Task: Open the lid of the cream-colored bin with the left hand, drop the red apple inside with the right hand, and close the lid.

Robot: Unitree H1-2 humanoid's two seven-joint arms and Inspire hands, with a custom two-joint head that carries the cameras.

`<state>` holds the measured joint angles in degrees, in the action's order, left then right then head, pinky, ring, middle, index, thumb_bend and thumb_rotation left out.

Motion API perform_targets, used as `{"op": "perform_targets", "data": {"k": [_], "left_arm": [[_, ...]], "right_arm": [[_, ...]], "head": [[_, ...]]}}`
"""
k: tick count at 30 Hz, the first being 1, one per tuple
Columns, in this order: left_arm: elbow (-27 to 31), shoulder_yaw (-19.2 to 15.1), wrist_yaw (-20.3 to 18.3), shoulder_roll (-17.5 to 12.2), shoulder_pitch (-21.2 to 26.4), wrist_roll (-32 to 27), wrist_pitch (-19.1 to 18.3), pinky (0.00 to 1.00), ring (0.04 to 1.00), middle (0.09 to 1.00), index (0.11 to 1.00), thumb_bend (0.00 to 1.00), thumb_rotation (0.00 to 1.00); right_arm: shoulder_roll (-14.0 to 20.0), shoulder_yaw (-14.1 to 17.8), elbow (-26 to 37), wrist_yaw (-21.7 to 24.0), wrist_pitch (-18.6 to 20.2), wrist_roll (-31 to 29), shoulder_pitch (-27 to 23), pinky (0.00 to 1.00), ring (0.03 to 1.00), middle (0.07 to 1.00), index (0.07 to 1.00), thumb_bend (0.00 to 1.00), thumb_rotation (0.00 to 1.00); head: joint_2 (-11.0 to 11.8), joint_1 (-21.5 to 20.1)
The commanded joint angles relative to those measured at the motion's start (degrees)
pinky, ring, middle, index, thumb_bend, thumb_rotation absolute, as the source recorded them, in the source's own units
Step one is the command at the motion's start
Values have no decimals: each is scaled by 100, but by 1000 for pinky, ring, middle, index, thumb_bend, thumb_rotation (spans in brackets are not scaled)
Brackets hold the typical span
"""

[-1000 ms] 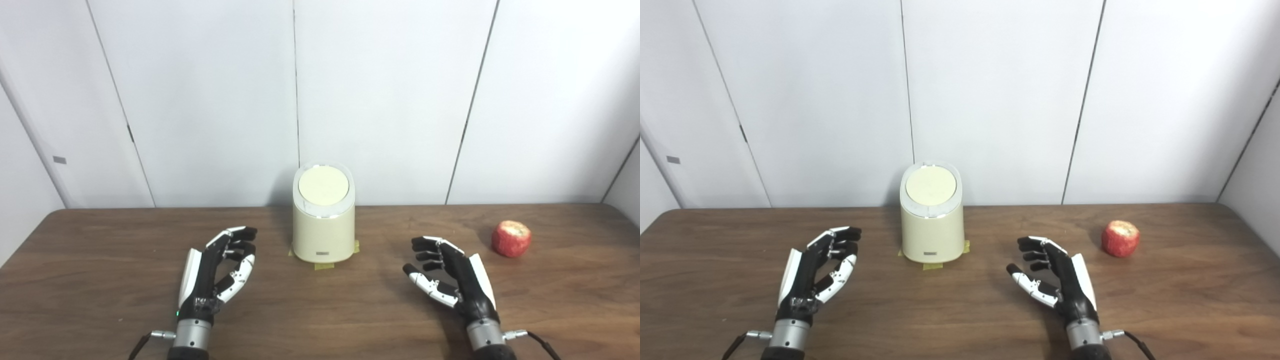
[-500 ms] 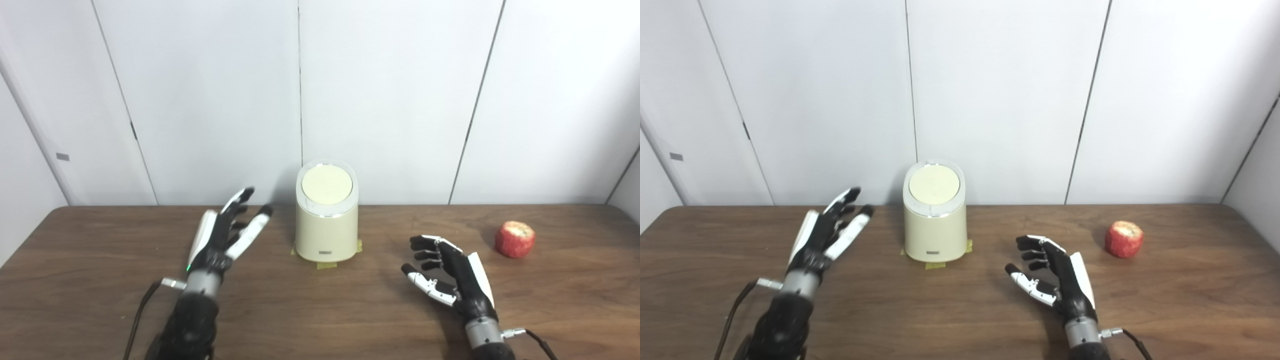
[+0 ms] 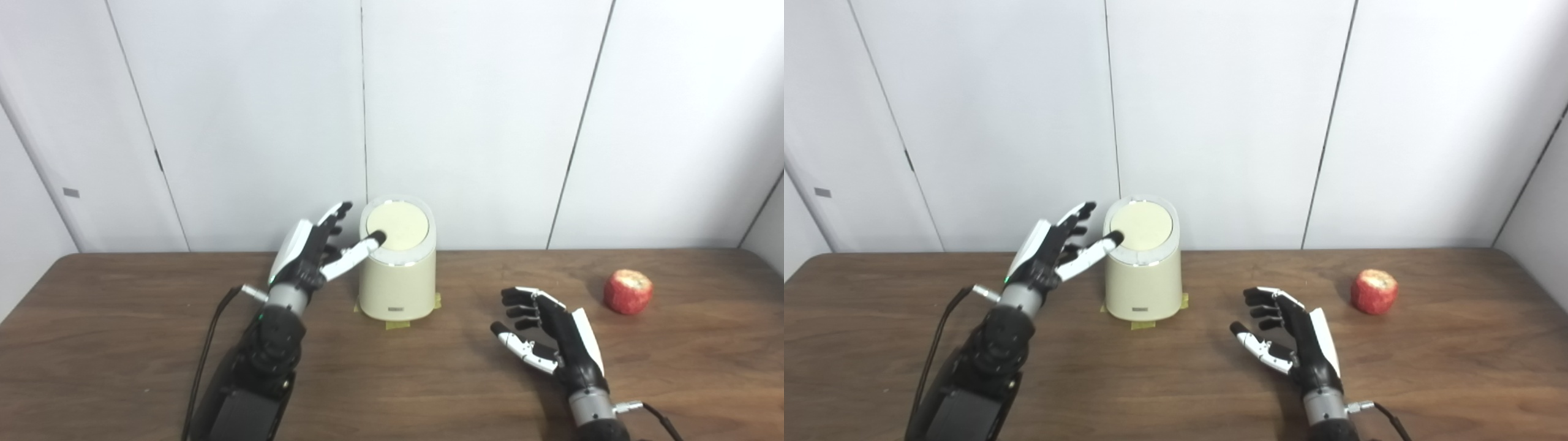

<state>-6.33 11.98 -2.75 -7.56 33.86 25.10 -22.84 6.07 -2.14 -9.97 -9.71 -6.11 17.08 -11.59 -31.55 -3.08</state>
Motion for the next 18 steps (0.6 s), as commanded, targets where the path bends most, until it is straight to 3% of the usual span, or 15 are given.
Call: {"op": "perform_targets", "data": {"k": [1, 5, 13, 18], "left_arm": [[56, 34, 7, 42, 382, 140, -122, 772, 906, 977, 976, 783, 723], [-8, 104, 3, 105, 506, 233, -327, 807, 926, 988, 985, 760, 732], [-385, 196, 61, 175, 764, 409, -381, 859, 961, 996, 990, 724, 734], [-627, 166, 80, 280, 899, 537, -402, 882, 979, 1000, 998, 719, 692]], "right_arm": [[-73, -19, 68, -67, -84, 40, 13, 584, 660, 687, 667, 287, 238], [-76, -35, 91, -52, -39, 64, 14, 583, 661, 688, 668, 282, 235], [-107, -52, 131, -57, -10, 72, 39, 584, 667, 693, 673, 280, 194], [-138, -56, 204, -61, 112, 91, 62, 584, 664, 689, 672, 288, 233]], "head": [[-7, -6], [6, -16], [-1, -65], [-12, -81]]}}
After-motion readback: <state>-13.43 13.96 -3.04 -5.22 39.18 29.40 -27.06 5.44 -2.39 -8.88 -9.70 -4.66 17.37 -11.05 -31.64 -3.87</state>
